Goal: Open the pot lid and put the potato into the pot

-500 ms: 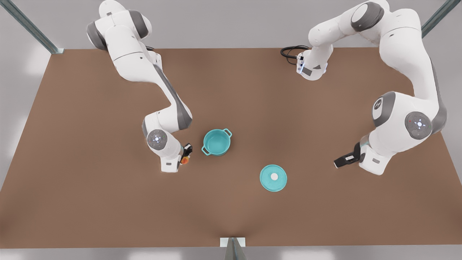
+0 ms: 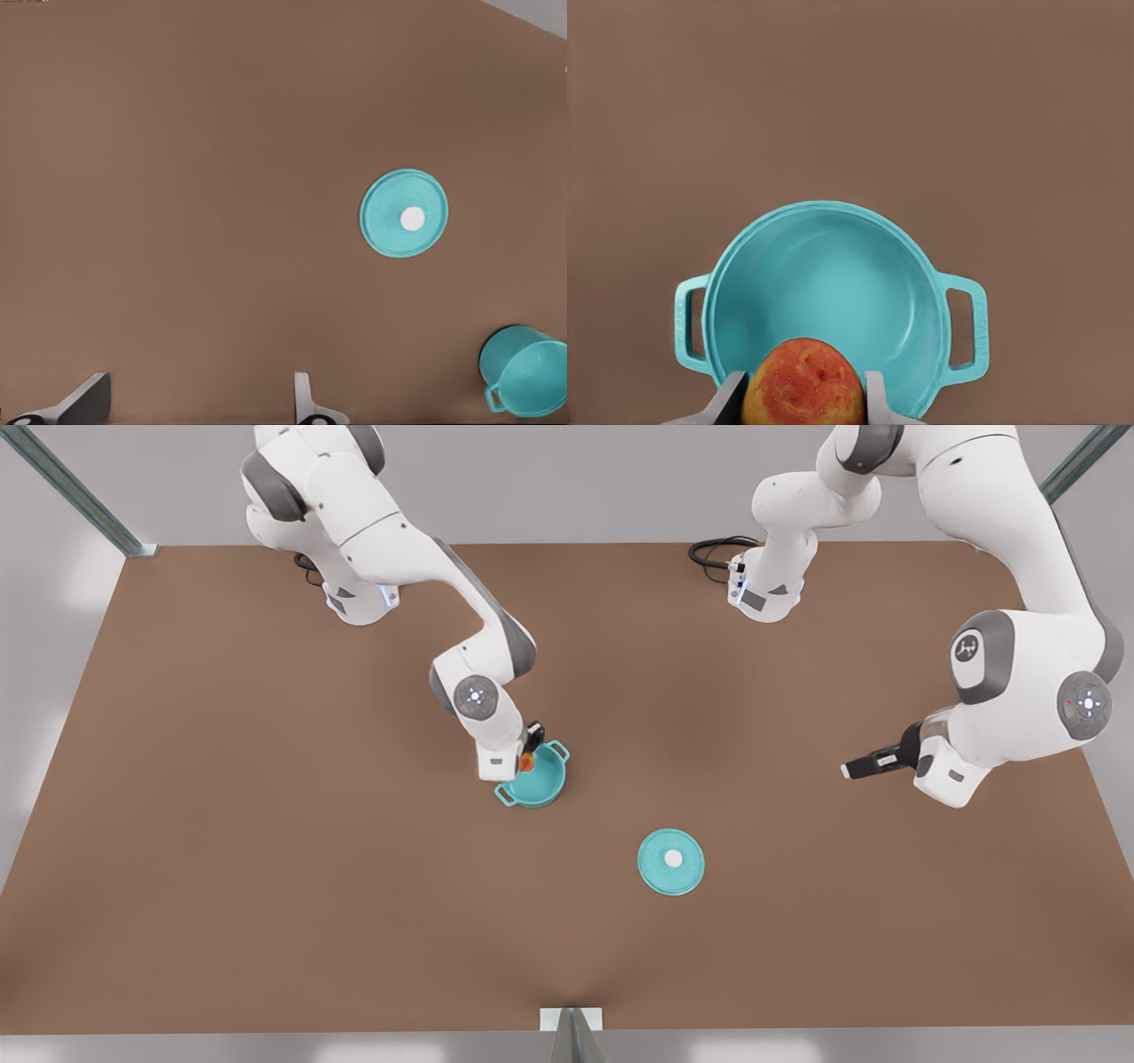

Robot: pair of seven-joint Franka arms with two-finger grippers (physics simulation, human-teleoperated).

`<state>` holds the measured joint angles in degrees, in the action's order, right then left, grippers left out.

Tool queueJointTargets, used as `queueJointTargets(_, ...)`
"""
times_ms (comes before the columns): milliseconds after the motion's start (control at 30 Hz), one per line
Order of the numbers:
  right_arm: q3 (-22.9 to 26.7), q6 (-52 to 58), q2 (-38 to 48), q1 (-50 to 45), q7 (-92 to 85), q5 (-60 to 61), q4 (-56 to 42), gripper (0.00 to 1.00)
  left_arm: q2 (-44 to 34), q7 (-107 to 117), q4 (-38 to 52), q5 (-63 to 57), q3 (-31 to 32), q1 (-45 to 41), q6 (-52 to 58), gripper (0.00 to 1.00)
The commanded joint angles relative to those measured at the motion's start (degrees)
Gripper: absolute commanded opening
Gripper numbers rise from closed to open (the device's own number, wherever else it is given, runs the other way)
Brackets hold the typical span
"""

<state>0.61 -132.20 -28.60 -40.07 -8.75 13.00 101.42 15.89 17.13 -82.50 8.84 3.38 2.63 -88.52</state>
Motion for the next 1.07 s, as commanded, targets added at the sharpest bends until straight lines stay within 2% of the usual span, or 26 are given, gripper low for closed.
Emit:
queueJointTargets(0,0.0,-4.7,-0.8,-0.5,14.5,1.4,-0.6,0.43,-0.3,-11.9,0.1,0.4,0.1,-0.3,1.2,1.00)
queueJointTargets(167,0.0,-6.0,-1.5,-0.5,14.4,1.5,-0.6,0.44,-0.9,-9.9,0.6,0.7,0.6,-1.3,4.1,1.00)
queueJointTargets(367,0.1,-10.9,-4.3,-0.4,13.7,1.3,1.2,0.44,-0.1,-11.5,1.3,-1.0,1.1,-1.8,0.1,1.00)
queueJointTargets(400,0.1,-10.9,-4.3,-0.4,13.8,1.4,1.2,0.47,-0.2,-11.4,1.3,-1.0,1.1,-1.8,0.1,1.00)
queueJointTargets(467,0.2,-10.9,-4.2,-0.3,14.5,1.5,1.2,0.91,-1.2,-10.3,0.8,-0.9,1.1,-2.5,1.4,1.00)
queueJointTargets(500,0.2,-10.9,-4.1,-0.3,14.5,1.4,1.2,1.00,-2.0,-8.8,0.0,-0.8,1.7,-2.5,1.5,1.00)
queueJointTargets(600,1.0,-9.3,-0.3,0.3,14.2,1.3,1.0,1.00,-2.3,-8.9,-0.5,-0.5,1.7,-2.5,1.8,1.00)
queueJointTargets(633,1.7,-0.4,4.2,4.9,13.2,-0.1,-0.3,1.00,-2.4,-8.9,-0.5,-0.5,1.7,-2.5,1.7,1.00)
queueJointTargets(700,3.3,19.2,6.3,17.5,2.5,-4.3,-10.1,1.00,-1.9,-9.3,-0.5,-0.8,1.7,-2.5,0.8,1.00)
queueJointTargets(767,5.0,26.7,6.3,27.1,-5.7,-8.2,-12.5,1.00,-1.8,-9.4,-0.5,-0.9,1.6,-2.5,0.2,1.00)
queueJointTargets(833,5.5,30.5,6.1,31.6,-8.4,-9.0,-12.5,1.00,-2.1,-9.3,-0.5,-0.9,1.7,-2.5,0.5,1.00)
queueJointTargets(1033,6.4,33.3,6.3,31.5,-7.1,-9.0,-12.5,1.00,-2.2,-9.0,-0.5,-0.9,1.8,-2.5,0.6,1.00)
